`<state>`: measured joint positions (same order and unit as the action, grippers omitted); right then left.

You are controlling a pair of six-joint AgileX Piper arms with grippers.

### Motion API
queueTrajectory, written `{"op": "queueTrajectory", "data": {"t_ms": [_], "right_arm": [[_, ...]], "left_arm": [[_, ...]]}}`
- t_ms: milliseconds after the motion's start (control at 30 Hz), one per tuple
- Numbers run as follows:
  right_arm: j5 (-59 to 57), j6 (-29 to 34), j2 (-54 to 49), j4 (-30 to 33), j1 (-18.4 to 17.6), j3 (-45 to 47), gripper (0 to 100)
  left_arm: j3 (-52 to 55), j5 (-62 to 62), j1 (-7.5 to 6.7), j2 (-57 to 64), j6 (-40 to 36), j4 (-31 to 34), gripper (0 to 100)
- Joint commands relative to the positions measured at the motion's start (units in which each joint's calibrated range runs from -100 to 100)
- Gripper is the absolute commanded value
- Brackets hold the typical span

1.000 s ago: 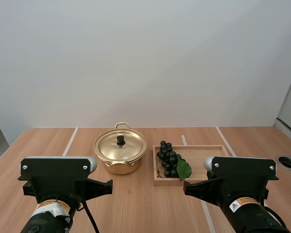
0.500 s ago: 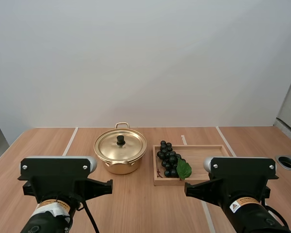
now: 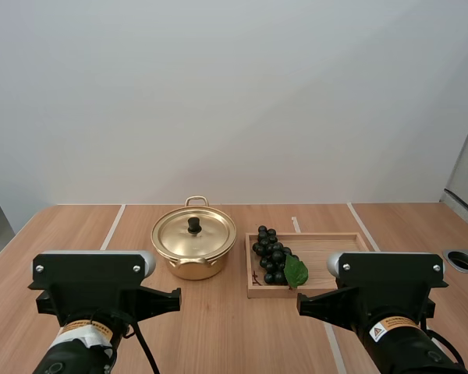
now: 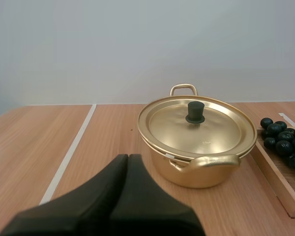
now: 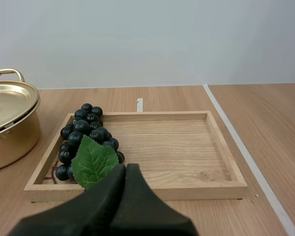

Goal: Open the pot, put the pineapple inside, and close it

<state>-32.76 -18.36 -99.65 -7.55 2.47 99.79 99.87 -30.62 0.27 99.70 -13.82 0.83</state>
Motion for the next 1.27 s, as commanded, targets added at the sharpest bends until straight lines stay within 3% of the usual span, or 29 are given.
{"op": "queueTrajectory", "data": {"t_ms": [0,100,1233], "right_arm": [[0.5,0.7,-0.3,0.6,-0.1,0.2,0],[-0.2,2.9,-0.3,0.3,-0.1,0.2,0],[-0.4,2.9,-0.3,0.1,-0.5,0.2,0]], "left_arm": [[0.1,0.5,0.18,0.3,0.1,-0.8,0],[0.1,0.3,0.18,0.3,0.1,-0.8,0],[0.1,0.3,0.18,0.3,0.1,-0.8,0]]}}
